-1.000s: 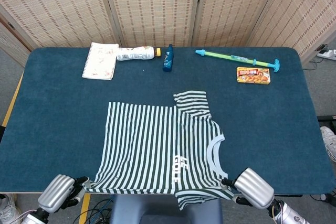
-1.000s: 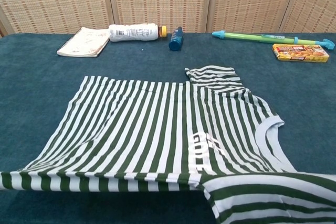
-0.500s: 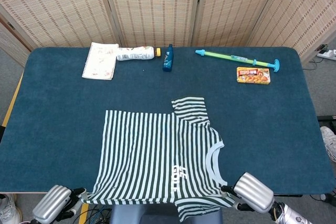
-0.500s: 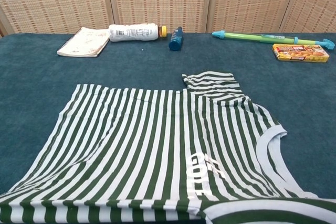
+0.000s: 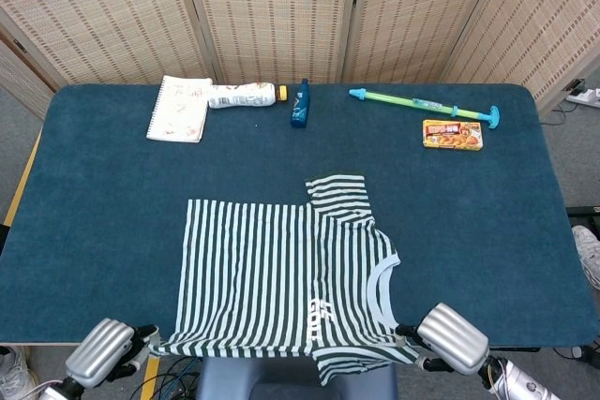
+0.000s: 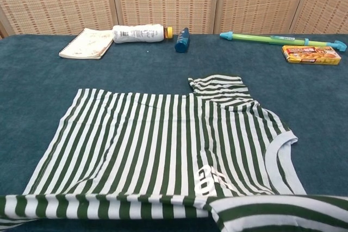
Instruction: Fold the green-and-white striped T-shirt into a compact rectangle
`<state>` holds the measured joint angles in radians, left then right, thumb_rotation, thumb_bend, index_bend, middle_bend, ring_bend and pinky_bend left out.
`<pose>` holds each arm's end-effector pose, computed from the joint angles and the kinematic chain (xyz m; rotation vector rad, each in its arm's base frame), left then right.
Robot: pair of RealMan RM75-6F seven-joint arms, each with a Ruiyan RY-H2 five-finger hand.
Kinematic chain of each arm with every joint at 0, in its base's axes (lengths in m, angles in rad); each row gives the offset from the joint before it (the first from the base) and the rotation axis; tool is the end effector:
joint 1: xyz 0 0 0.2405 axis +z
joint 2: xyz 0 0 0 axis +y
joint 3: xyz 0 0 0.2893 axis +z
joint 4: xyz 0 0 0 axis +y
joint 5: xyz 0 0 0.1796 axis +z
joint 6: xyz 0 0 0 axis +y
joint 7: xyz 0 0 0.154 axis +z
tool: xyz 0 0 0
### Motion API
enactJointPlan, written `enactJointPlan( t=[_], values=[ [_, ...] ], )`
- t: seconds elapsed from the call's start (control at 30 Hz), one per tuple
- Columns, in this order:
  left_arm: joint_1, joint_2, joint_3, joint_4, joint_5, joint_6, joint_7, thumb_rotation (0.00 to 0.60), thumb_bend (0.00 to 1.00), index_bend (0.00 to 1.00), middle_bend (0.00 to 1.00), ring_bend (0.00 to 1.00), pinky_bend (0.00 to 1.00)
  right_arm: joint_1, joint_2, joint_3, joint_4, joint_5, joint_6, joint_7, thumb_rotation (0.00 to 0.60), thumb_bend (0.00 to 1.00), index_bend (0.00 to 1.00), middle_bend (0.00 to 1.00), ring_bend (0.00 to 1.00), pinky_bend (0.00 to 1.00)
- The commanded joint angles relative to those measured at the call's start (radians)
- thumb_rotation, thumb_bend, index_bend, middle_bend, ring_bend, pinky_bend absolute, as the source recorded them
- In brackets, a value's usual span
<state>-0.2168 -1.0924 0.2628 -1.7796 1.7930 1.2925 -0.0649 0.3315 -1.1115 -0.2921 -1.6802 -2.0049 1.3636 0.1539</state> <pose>-0.2732 0.1470 0.1242 -1.9256 -1.2285 -0.9171 -0.2467 -0.1615 0.1210 2.1756 -1.0398 1.1005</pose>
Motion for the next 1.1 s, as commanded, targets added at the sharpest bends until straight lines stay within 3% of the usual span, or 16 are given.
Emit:
enactJointPlan(
  t=[0.03, 0.47, 0.8, 1.1],
  values=[
    [-0.04, -0.019, -0.052, 0.011, -0.045, -0.048, 0.029, 0.6, 0.57, 0.58, 0.97, 0.89, 1.0, -0.004, -0.011, 0.027, -0.017, 0.033, -0.018, -0.031, 0.6, 0.46, 0.73, 1.0, 1.0, 1.0],
    [-0.207, -0.087, -0.216, 0.089, -0.187, -0.24, 0.105, 0.6, 0.57, 0.58, 0.96, 0.88, 1.0, 0.004, -0.083, 0.147, -0.025, 0.16, -0.073, -0.177, 0.6, 0.51, 0.73, 1.0, 1.0, 1.0],
    [-0.306, -0.157, -0.279, 0.201, -0.24, -0.335, 0.133, 0.6, 0.57, 0.58, 0.96, 0.88, 1.0, 0.013, -0.167, 0.243, 0.021, 0.254, -0.093, -0.315, 0.6, 0.51, 0.73, 1.0, 1.0, 1.0],
    [-0.377, -0.228, -0.321, 0.32, -0.261, -0.364, 0.184, 0.6, 0.57, 0.58, 0.96, 0.88, 1.0, 0.031, -0.219, 0.293, 0.049, 0.327, -0.125, -0.387, 0.6, 0.52, 0.73, 1.0, 1.0, 1.0]
  ],
)
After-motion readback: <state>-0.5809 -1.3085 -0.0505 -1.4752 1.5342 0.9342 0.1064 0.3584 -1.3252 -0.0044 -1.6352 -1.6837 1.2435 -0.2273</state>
